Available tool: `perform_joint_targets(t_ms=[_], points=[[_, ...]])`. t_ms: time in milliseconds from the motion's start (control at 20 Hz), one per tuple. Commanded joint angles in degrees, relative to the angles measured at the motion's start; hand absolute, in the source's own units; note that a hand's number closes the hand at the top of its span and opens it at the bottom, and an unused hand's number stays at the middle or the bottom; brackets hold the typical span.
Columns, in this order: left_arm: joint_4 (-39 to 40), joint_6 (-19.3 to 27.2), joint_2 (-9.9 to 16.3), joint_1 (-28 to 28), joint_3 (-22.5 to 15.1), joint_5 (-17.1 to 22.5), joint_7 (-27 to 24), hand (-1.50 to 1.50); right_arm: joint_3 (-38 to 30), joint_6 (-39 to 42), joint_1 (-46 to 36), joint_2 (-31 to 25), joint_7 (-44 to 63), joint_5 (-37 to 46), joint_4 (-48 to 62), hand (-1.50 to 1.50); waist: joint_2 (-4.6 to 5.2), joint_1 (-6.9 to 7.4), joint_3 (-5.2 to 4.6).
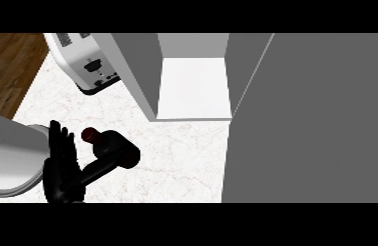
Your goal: Pick up the wine, place it into the cabinet and close the cabinet
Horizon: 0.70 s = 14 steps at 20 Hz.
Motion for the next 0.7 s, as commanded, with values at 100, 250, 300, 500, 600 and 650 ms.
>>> perform_joint_targets(t_ms=[100,250,300,500,600,650], points=[[8.3,-6.1,-2.6,1.7,3.3,6.6,-11.5,-1.50,2.1,-1.3,4.6,-1.3,5.1,1.8,-14.7,-1.50,-0.11,-0.18,-0.03],[12.9,-10.4,-2.2,0.8,6.4,10.0,-15.9,-1.50,-1.7,1.0,3.9,-2.3,1.5,-2.3,-11.5,-1.50,0.09,0.21,0.05],[10.8,-6.9,-4.6,1.6,2.0,6.4,-13.8,-1.50,-1.2,0.3,4.1,-2.7,5.3,-3.0,-15.4,-1.50,0.00,0.04,0.06],[13.8,-7.9,-4.7,2.1,1.6,10.1,-18.3,-1.50,1.1,-1.7,2.9,-1.3,5.2,0.5,-14.3,-1.50,-0.03,0.22,0.02],[20.9,-7.2,-4.7,-1.9,2.5,11.0,-21.7,-1.50,3.6,-0.8,5.3,-1.8,2.4,2.0,-13.8,-1.50,-0.01,-0.39,0.02],[20.5,-10.3,-4.7,-0.3,4.2,11.2,-22.4,-1.50,-3.8,1.1,4.2,-3.8,3.6,-5.6,-13.7,-1.50,0.14,0.18,0.08]])
